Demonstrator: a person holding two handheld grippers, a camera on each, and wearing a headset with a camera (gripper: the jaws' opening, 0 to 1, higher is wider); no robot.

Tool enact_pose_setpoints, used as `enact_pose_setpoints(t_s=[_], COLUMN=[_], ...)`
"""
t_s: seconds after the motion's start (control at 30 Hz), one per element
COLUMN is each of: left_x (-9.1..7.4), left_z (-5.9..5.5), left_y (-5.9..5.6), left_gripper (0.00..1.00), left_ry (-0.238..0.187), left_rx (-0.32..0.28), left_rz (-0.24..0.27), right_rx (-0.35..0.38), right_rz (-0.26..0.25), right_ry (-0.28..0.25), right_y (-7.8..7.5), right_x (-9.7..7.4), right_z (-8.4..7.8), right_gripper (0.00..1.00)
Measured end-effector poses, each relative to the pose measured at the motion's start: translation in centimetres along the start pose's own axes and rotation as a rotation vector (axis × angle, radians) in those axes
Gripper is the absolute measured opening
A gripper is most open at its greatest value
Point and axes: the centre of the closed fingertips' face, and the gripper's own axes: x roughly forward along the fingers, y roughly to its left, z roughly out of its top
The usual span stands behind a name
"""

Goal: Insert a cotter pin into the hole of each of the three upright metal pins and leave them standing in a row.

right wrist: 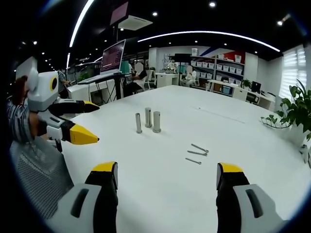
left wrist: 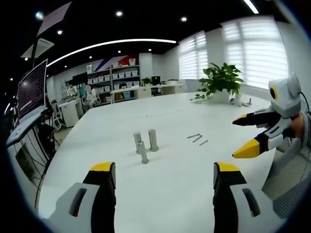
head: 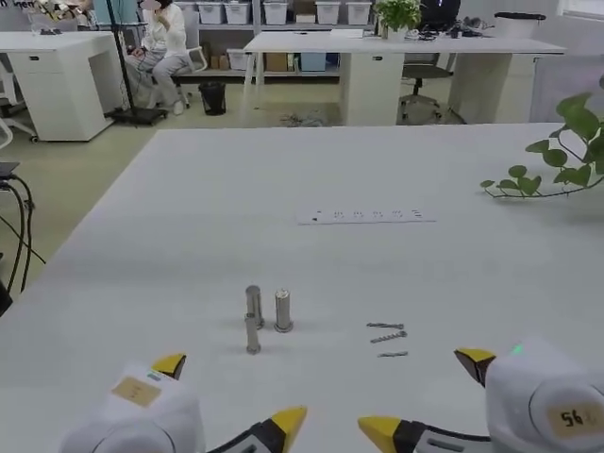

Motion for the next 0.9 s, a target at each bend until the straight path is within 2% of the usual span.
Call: enact_pose_setpoints(t_s=[0.23,0.37,0.53,0.63,0.77,0.9], left_x=[-0.3,-0.4,-0.7,-1.0,-1.5,-1.4], left_z=[0.6,0.7,1.1,1.0,0.9,0.6], left_y=[0.0,-0.3,0.0,0.4,0.8,1.3], left_gripper=[0.77,0.77,0.77,0.77,0.76,0.73], left_ry=[-0.022,-0.025,-0.028,-0.013,0.005,0.027], left_rx=[0.034,0.018,0.009,0.014,-0.006,0.015], left_rz=[0.014,0.002,-0.003,-0.002,-0.016,-0.016], right_rx=[-0.005,0.001,0.007,0.033,0.033,0.070], right_rz=[-0.013,-0.004,0.013,0.016,0.014,0.020], right_ry=[-0.024,-0.052,-0.032,-0.041,-0.041,-0.066], right_y=[-0.3,-0.2,0.2,0.4,0.6,0.7], right_x=[-0.2,-0.4,-0.5,-0.8,-1.0,-1.4], right_z=[0.3,0.8,0.6,1.1,1.6,2.5], right_gripper=[0.81,0.80,0.80,0.79,0.79,0.77])
